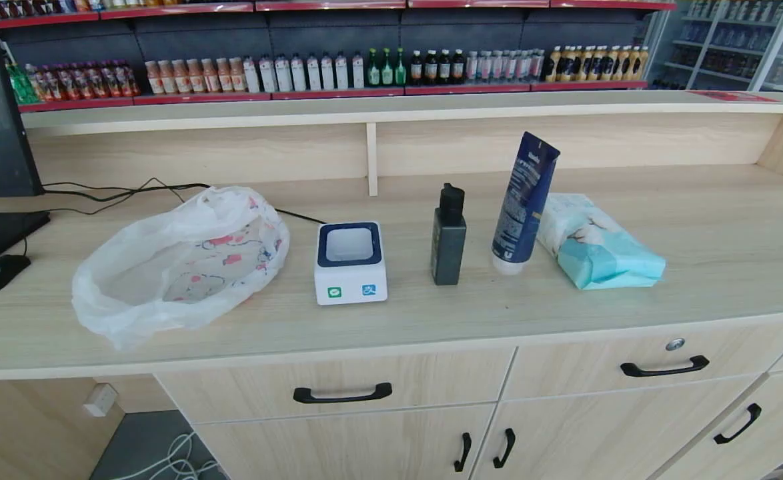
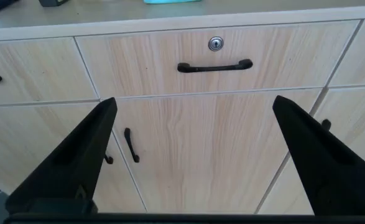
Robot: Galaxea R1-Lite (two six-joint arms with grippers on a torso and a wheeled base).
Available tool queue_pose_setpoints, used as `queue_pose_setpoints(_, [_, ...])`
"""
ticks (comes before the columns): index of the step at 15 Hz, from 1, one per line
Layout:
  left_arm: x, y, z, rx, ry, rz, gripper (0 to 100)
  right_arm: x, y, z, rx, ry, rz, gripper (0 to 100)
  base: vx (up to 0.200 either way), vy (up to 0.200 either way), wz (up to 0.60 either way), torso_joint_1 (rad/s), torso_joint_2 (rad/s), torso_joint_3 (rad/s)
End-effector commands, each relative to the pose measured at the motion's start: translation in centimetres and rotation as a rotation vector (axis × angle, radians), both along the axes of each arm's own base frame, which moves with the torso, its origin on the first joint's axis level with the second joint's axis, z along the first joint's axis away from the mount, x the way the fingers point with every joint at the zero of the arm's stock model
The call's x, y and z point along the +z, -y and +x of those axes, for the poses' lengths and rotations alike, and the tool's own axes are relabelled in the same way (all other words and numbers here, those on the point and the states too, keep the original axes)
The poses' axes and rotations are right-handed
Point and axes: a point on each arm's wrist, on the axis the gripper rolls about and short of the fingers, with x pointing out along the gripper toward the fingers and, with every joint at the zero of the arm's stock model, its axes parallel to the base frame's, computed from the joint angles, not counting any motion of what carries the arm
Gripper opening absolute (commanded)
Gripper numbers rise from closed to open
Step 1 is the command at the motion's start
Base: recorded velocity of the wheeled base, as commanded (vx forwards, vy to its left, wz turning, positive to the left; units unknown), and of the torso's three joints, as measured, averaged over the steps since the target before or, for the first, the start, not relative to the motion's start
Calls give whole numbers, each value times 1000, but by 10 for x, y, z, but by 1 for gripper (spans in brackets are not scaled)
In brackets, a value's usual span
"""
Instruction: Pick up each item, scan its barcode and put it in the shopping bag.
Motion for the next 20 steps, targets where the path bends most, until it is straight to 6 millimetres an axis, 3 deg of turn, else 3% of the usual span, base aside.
queue_pose_setpoints(1, [0,0,0,1,1,0,100,33,0,-3,8,68,0,100,0,0,0,0,0,0])
queue_pose_setpoints(2, [0,0,0,1,1,0,100,47,0,-1,13,70,0,100,0,0,0,0,0,0])
queue_pose_setpoints(4, [0,0,0,1,1,-2,100,87,0,24,57,139,3,100,0,0,0,0,0,0])
queue_pose_setpoints(7, [0,0,0,1,1,-2,100,131,-3,90,57,282,2,100,0,0,0,0,0,0])
queue_pose_setpoints(11, [0,0,0,1,1,-2,100,142,-7,161,54,430,-3,100,0,0,0,0,0,0])
queue_pose_setpoints(13, [0,0,0,1,1,-2,100,141,-7,170,54,447,-3,100,0,0,0,0,0,0])
queue_pose_setpoints(14, [0,0,0,1,1,-2,100,140,-12,196,70,454,2,100,0,0,0,0,0,0])
queue_pose_setpoints(18, [0,0,0,1,1,-2,100,159,-38,231,116,508,43,100,0,0,0,0,0,0])
queue_pose_setpoints(20, [0,0,0,1,1,0,100,161,-55,236,126,511,49,100,0,0,0,0,0,0])
